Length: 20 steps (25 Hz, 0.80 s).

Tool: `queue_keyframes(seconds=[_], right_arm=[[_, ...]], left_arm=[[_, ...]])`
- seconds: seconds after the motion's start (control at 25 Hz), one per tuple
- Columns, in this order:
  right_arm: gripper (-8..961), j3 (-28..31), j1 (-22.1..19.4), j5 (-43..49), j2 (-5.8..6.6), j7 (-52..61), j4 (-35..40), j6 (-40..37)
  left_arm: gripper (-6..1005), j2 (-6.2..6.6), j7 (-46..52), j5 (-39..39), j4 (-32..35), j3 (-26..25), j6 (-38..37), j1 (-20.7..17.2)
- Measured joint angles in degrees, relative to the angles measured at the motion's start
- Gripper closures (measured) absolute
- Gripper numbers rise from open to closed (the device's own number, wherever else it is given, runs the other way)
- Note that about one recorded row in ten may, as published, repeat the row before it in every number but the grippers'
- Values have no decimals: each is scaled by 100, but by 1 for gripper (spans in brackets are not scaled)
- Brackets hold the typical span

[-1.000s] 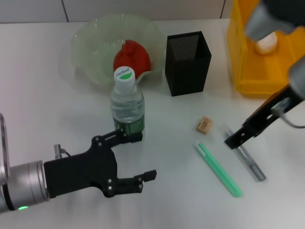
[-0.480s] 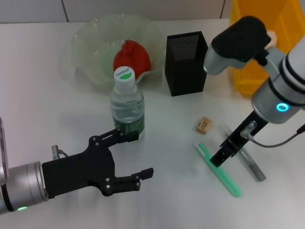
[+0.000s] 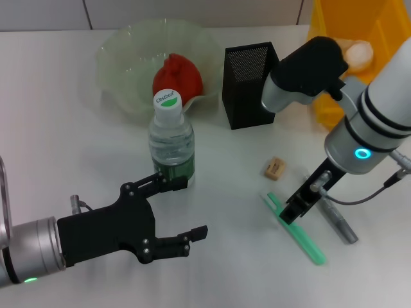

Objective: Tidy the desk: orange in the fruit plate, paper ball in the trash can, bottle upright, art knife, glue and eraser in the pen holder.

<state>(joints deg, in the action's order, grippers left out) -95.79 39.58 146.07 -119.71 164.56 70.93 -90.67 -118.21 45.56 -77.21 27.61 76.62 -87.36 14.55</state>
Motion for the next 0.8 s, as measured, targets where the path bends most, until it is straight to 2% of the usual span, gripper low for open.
queue_keyframes(seconds=[0.8], right_arm=[[574, -213, 266, -140, -9, 87, -587, 268]], left_arm=[[138, 9, -6, 2, -1, 2, 0, -15]])
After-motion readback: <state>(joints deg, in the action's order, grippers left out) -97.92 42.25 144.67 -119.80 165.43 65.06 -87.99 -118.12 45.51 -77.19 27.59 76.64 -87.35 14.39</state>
